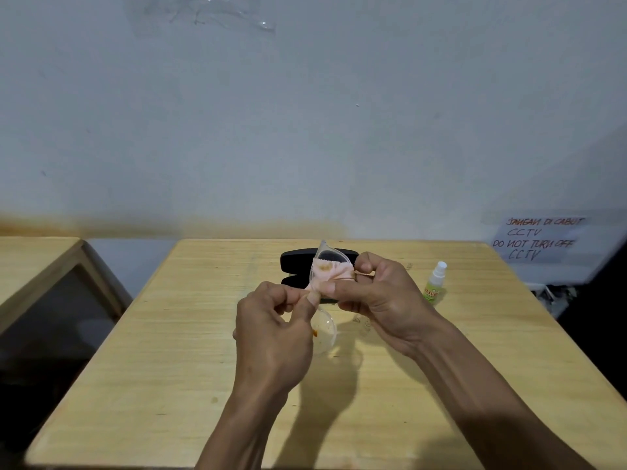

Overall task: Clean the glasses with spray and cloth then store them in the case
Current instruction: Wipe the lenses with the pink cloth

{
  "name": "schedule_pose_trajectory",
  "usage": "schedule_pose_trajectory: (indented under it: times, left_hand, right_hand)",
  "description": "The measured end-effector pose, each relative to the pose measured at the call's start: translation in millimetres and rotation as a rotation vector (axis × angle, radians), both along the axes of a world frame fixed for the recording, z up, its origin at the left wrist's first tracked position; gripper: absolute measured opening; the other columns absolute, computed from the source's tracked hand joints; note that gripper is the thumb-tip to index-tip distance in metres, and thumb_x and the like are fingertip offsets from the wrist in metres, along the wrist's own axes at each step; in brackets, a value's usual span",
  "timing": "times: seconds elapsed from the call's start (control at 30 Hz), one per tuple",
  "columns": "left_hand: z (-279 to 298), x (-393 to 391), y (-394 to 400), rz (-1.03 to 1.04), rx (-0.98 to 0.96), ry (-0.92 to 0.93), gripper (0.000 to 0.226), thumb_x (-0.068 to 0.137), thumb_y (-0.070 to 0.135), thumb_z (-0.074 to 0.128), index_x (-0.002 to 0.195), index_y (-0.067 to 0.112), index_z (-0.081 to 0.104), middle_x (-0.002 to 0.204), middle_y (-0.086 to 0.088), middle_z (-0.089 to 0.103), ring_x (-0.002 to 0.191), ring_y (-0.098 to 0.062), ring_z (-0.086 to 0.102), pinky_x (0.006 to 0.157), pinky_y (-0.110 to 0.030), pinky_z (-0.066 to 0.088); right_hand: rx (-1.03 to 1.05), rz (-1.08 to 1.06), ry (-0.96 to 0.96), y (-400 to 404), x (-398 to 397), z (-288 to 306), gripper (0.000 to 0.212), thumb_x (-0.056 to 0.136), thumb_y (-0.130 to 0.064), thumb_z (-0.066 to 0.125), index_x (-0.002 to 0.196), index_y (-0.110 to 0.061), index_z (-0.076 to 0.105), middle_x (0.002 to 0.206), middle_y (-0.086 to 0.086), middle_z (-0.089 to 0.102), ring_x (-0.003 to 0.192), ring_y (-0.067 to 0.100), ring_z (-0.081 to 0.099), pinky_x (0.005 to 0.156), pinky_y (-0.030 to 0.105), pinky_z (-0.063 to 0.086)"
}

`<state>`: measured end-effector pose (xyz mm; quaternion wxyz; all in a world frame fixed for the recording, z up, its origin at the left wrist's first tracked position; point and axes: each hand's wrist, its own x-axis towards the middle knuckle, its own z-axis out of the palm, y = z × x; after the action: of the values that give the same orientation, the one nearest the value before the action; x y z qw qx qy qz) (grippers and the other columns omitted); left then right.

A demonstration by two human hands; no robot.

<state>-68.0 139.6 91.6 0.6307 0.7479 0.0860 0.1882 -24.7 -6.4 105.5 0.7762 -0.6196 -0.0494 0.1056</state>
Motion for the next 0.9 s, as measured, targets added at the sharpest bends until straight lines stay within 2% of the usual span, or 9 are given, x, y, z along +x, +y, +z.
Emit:
schedule_pose_trajectory:
  times: [0.1,0.17,0.3,0.4,0.47,0.53,0.63,0.73,0.9]
  left_hand:
    - [-0.2,0.1,2.5,-0.015,0.035,-0.014,0.017,0.078,0.032,0.078,0.065,0.022,0.072,0.072,0.013,0.063,0.068,-0.009,0.054,0.081,-0.049,0.048]
    - [-0.7,0.8,3.9,-0.013,0.084,-0.011,0.02,0.077,0.033,0.078,0.064,0.02,0.07,0.072,0.015,0.062,0.069,-0.004,0.052,0.089,-0.056,0.047]
    - [-1.8,-0.6,-1.1,-0.016,0.156,-0.012,0.022,0.074,0.036,0.073,0.064,0.018,0.064,0.072,0.015,0.062,0.073,-0.002,0.053,0.09,-0.062,0.043]
    - [-1.8,-1.3,-6.0,-0.02,0.156,-0.005,0.023,0.07,0.039,0.068,0.061,0.02,0.06,0.074,0.023,0.061,0.074,-0.007,0.054,0.089,-0.061,0.044]
    - [-3.6,0.0,-5.7,-0.004,0.121,0.003,0.024,0.069,0.041,0.069,0.061,0.02,0.06,0.071,0.02,0.06,0.07,-0.011,0.054,0.086,-0.058,0.046]
    - [-6.3,1.4,-3.5,0.013,0.067,0.002,0.025,0.071,0.04,0.073,0.062,0.019,0.062,0.068,0.012,0.059,0.068,-0.013,0.053,0.077,-0.045,0.047]
    - [-6.9,1.3,-1.8,0.013,0.009,-0.002,0.027,0.08,0.026,0.078,0.06,0.015,0.063,0.068,0.006,0.057,0.068,-0.014,0.053,0.066,-0.031,0.041]
    - [-6.3,0.5,-0.9,-0.004,-0.025,0.008,0.026,0.08,0.023,0.078,0.058,0.016,0.065,0.067,0.008,0.056,0.066,-0.011,0.053,0.065,-0.031,0.041]
    - [-7.1,0.1,-2.7,-0.035,0.011,0.016,0.024,0.079,0.023,0.079,0.06,0.014,0.067,0.067,0.007,0.056,0.063,-0.006,0.048,0.07,-0.037,0.043]
  right_hand:
    - [0.051,-0.033,0.005,-7.7,-0.6,2.2,0.053,0.069,0.007,0.084,0.079,-0.02,0.039,0.076,0.011,0.064,0.059,0.016,0.063,0.067,0.034,0.043]
    - [0.089,-0.07,0.003,-9.5,0.2,3.5,0.047,0.075,0.007,0.079,0.078,-0.02,0.041,0.07,0.006,0.063,0.058,0.016,0.06,0.067,0.033,0.046]
    - [0.134,-0.145,-0.003,-2.6,4.9,6.7,0.045,0.078,0.005,0.078,0.073,-0.021,0.042,0.073,0.008,0.061,0.065,0.02,0.06,0.066,0.034,0.049]
    - [0.125,-0.155,-0.013,7.3,4.5,8.1,0.042,0.074,0.005,0.082,0.072,-0.019,0.047,0.085,0.016,0.061,0.075,0.028,0.063,0.069,0.038,0.05]
    - [0.087,-0.173,-0.047,12.9,1.1,7.6,0.04,0.072,0.004,0.083,0.074,-0.018,0.05,0.078,0.014,0.064,0.065,0.025,0.062,0.061,0.031,0.051]
    - [0.055,-0.196,-0.101,16.3,-3.5,6.2,0.037,0.073,0.004,0.083,0.077,-0.016,0.053,0.07,0.01,0.068,0.057,0.019,0.064,0.056,0.026,0.05]
    - [0.005,-0.24,-0.177,17.4,-9.8,2.4,0.026,0.076,0.003,0.083,0.086,-0.011,0.063,0.073,0.008,0.076,0.061,0.017,0.071,0.06,0.021,0.054]
    - [-0.031,-0.271,-0.221,15.3,-14.3,-2.7,0.023,0.078,0.0,0.082,0.095,-0.014,0.076,0.084,0.008,0.081,0.073,0.016,0.076,0.066,0.021,0.056]
    - [-0.052,-0.281,-0.284,12.1,-14.5,-5.4,0.018,0.081,-0.008,0.081,0.098,-0.015,0.081,0.092,0.001,0.082,0.086,0.009,0.076,0.075,0.021,0.057]
